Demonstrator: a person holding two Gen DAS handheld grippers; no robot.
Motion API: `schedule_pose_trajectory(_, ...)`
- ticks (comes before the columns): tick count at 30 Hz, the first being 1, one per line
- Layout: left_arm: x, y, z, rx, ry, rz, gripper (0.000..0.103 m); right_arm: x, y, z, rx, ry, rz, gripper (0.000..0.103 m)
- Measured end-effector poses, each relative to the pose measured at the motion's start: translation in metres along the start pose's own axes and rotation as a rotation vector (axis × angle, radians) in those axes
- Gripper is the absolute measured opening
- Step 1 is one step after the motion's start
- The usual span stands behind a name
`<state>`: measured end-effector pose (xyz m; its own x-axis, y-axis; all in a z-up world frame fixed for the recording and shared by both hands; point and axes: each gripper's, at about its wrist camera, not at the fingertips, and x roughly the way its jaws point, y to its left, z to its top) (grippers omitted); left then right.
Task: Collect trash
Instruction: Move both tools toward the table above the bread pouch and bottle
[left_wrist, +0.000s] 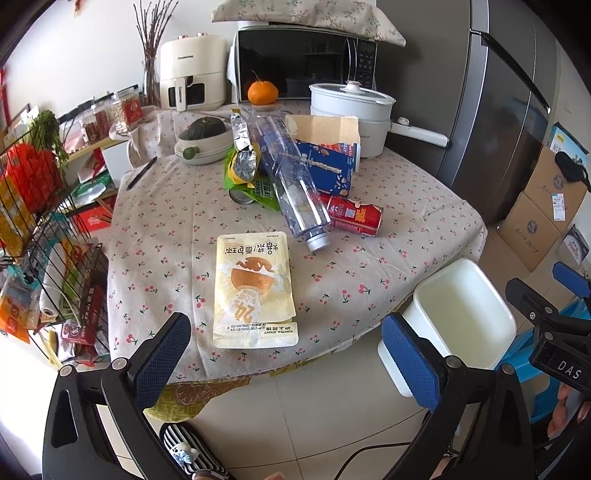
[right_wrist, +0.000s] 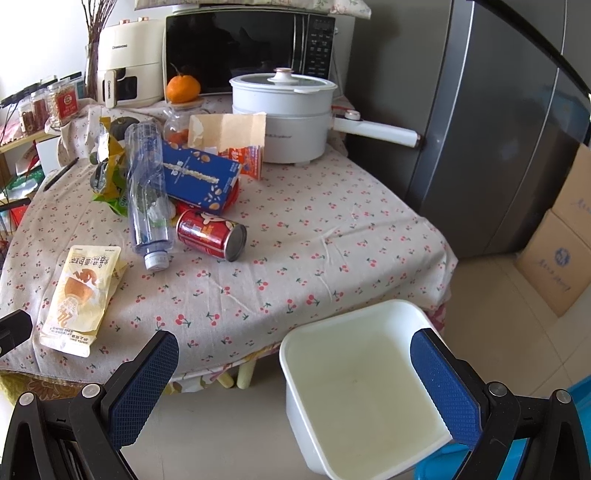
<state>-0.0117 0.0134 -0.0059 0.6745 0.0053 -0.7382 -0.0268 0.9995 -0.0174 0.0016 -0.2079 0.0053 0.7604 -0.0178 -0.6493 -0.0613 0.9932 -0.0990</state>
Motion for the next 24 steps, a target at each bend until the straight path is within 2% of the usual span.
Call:
schedule_pose_trajectory(13, 0.006, 0.002, 0.004, -0.009, 0.001, 0.015, 0.103, 0.000, -0.001, 0.001, 0.000, 0.000, -0.013, 0.103)
schedule_pose_trajectory(24, 0.005, 0.021, 0.018, -0.069, -0.009, 0.011, 0.103, -0.009, 0.005, 0.010, 0.018, -0.020, 0.025, 0.103)
